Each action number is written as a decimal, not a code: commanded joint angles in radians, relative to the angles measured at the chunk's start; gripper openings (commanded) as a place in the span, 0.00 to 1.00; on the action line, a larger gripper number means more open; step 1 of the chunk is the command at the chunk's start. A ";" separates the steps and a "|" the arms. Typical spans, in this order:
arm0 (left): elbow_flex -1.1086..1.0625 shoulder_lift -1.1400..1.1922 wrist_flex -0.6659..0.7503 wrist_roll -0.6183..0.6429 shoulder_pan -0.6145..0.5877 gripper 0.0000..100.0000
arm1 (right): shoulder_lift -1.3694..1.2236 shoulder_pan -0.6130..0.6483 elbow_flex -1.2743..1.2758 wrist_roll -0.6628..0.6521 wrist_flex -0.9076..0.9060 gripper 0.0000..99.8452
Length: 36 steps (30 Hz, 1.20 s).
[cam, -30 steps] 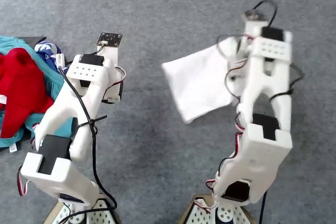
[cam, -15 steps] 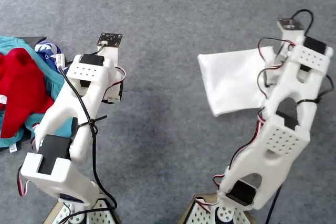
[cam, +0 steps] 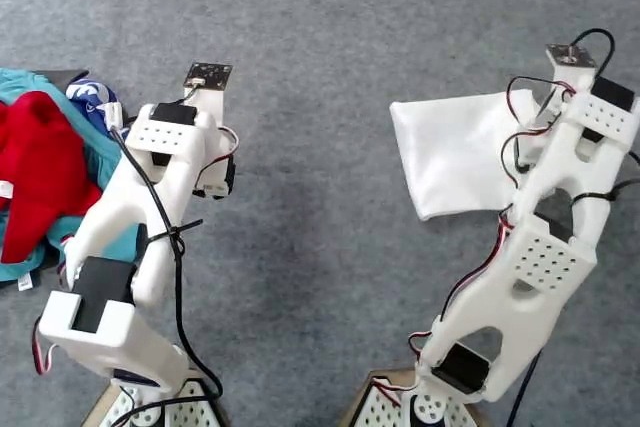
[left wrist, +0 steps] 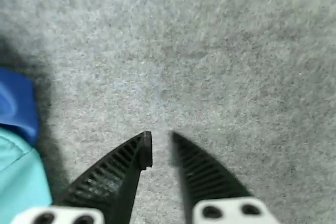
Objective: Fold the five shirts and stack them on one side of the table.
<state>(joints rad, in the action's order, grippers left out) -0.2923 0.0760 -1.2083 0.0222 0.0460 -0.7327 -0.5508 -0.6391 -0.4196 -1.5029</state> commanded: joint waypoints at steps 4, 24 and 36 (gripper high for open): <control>0.174 -0.132 -0.110 -0.009 -0.232 0.17 | 0.022 -0.003 -0.249 -0.031 -0.207 0.47; -0.016 -0.212 0.347 -0.147 -0.700 0.10 | 0.041 0.101 -0.443 0.199 -0.264 0.36; -0.021 -0.382 0.147 -0.149 -0.479 0.03 | 0.369 0.103 -0.166 0.193 -0.264 0.36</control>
<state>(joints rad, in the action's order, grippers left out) -0.3261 -0.1880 -0.9920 -0.1327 -0.5309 -0.4948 -0.4649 -0.8585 -0.2279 -1.7576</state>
